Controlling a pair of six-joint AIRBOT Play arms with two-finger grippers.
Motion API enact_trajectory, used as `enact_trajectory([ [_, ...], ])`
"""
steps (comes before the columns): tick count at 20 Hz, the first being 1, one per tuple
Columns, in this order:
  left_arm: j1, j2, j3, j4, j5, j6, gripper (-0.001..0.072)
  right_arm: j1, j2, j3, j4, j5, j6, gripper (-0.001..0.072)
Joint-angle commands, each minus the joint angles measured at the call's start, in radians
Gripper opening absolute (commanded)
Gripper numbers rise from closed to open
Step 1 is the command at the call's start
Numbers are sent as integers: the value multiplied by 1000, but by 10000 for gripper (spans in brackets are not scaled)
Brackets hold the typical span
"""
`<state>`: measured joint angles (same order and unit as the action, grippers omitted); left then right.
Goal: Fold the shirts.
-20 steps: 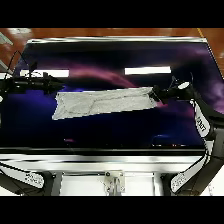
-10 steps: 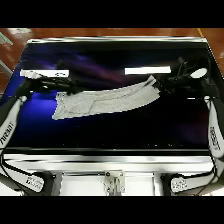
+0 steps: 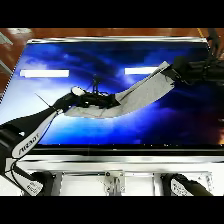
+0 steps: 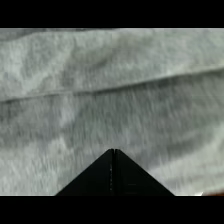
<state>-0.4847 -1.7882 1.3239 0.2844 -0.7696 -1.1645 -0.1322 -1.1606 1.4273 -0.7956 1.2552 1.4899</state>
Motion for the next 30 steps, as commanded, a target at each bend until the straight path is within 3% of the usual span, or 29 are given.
enact_trajectory([
  [1, -98, -57, 4, -202, 121, 5, 32, 1, 100, 1, 0, 50, 54, 57],
  [4, -148, -150, 62, -327, 99, 5, 32, 1, 112, 1, 1, 76, 67, 57],
  [7, -134, -167, 93, -354, 77, 38, 31, 1, 112, 0, -29, 79, 70, 57],
  [11, 34, -59, 93, -140, 2, 50, 30, 107, 86, -2, -145, -13, 82, 57],
  [14, 256, 64, 93, -17, -113, 42, 30, 274, -8, -2, -153, -187, 81, 57],
  [19, 584, 285, 93, -14, -307, 44, 31, 555, -278, -2, -132, -554, 81, 57],
  [24, 729, 451, 93, -14, -447, 50, 32, 758, -584, -2, 105, -874, 81, 62],
  [25, 741, 477, 93, -14, -464, 51, 32, 781, -628, -2, 168, -909, 81, 117],
  [27, 748, 513, 93, -14, -479, 51, 32, 812, -689, -2, 283, -925, 80, 528],
  [30, 746, 527, 93, -14, -481, 58, 32, 793, -671, -1, 292, -826, 54, 528],
])
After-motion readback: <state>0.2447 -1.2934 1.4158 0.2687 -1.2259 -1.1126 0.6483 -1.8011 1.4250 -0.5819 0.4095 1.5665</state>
